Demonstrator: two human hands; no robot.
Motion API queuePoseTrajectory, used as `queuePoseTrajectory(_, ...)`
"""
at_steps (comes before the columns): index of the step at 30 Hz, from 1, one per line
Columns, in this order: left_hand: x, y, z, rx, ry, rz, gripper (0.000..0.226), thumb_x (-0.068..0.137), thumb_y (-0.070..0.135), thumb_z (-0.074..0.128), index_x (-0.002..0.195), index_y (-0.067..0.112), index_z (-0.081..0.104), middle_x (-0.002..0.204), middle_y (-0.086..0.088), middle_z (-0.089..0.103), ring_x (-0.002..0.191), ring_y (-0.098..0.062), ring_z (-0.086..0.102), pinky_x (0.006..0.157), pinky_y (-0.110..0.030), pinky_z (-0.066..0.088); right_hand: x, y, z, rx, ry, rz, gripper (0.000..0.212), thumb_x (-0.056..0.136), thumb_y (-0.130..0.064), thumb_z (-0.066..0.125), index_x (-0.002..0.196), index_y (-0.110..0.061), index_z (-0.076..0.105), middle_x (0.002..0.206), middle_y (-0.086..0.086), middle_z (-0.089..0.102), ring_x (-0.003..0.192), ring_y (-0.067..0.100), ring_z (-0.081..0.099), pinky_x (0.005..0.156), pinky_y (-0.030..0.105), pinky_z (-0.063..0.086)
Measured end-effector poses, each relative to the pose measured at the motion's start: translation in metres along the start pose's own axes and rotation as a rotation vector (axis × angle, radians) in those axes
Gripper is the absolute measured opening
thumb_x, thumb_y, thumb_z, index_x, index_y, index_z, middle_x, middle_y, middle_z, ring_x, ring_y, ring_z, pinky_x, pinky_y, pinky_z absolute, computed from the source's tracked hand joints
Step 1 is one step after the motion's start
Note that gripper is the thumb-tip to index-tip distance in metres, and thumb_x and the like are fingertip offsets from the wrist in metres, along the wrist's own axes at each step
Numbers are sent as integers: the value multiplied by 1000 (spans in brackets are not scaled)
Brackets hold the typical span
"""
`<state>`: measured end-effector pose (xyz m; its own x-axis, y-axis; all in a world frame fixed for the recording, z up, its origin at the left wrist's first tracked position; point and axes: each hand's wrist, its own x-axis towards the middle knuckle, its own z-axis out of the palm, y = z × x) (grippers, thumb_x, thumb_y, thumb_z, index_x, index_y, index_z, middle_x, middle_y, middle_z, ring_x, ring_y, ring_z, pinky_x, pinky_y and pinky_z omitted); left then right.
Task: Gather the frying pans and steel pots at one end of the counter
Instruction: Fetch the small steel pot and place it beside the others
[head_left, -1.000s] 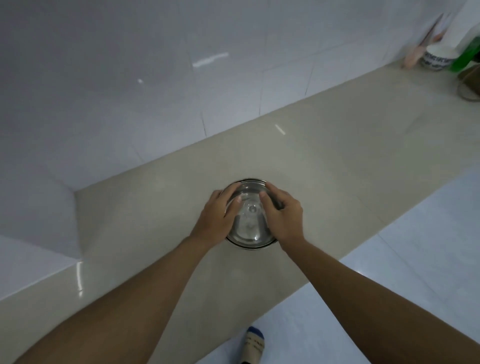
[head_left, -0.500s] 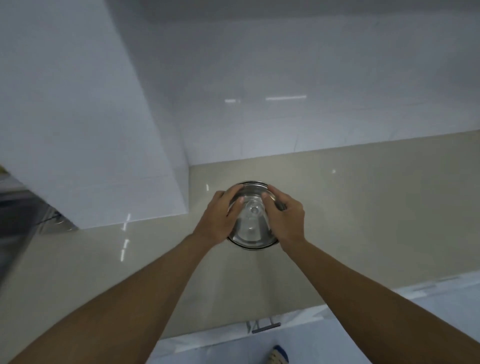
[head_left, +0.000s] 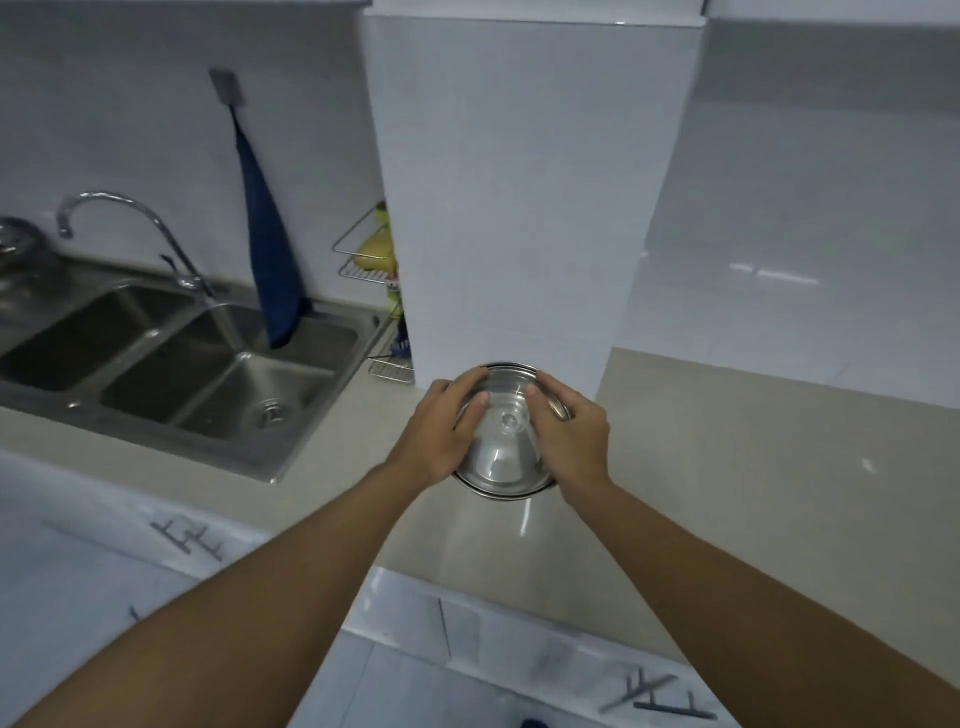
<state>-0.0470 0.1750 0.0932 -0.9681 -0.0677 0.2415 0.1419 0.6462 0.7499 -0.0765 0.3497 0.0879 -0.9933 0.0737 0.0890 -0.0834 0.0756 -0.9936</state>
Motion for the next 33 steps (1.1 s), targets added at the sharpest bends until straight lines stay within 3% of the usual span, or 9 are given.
queuePoseTrajectory(4,-20,-34,-54,10,103,-77,37,103,40,44,140,38,48,113,16,52,119,-7,46,102,-25,36,-2,-8,70,3,-128,-11,28,89,-32,76,116,-28,78,110,-16,76,103,-7,68,98,22,53)
queuePoseTrajectory(7,-31,-65,-96,32,192,-146,35,103,41,43,137,42,48,113,23,52,116,1,42,100,-20,35,-3,-10,130,3,-237,-18,27,90,-31,75,117,-28,78,110,-16,77,103,-6,68,97,21,53)
queuePoseTrajectory(10,-35,-90,-131,52,204,-214,37,104,38,43,140,32,49,125,4,58,126,-13,45,108,-34,38,-2,-9,180,22,-312,-26,27,90,-30,75,117,-28,78,110,-15,76,102,-6,68,94,17,54)
queuePoseTrajectory(15,-43,-137,-197,74,321,-333,34,104,36,43,137,34,50,116,16,53,124,-14,47,105,-34,38,-2,-10,280,73,-467,9,28,90,-31,75,118,-27,77,106,-16,76,99,-2,70,90,16,55)
queuePoseTrajectory(19,-54,-177,-244,70,392,-473,36,104,40,43,140,37,46,133,1,52,122,-13,50,107,-38,44,-7,-13,351,99,-612,13,29,90,-32,75,119,-26,76,104,-19,77,98,-7,69,85,11,53)
queuePoseTrajectory(22,-68,-199,-271,101,471,-514,35,105,40,41,139,35,46,129,9,52,122,-11,48,107,-37,44,-17,-16,400,114,-707,17,27,90,-29,75,117,-25,77,100,-27,75,97,-11,68,77,3,50)
queuePoseTrajectory(25,-83,-218,-299,119,503,-575,35,105,41,39,139,36,45,131,1,52,121,-15,50,106,-36,45,-30,-18,441,105,-778,17,25,90,-30,75,115,-29,77,102,-23,76,98,-8,69,77,6,51)
queuePoseTrajectory(28,-93,-239,-330,128,535,-607,36,106,39,38,140,33,46,132,-2,54,121,-16,50,107,-38,45,-43,-22,484,97,-834,34,27,90,-31,75,117,-29,77,105,-18,77,99,-3,70,86,17,55)
queuePoseTrajectory(33,-111,-281,-394,192,567,-606,36,106,37,37,140,29,47,131,-1,56,121,-14,48,103,-31,42,-72,-31,564,102,-833,-27,24,90,-30,75,114,-28,78,97,-26,76,93,-13,68,77,5,51)
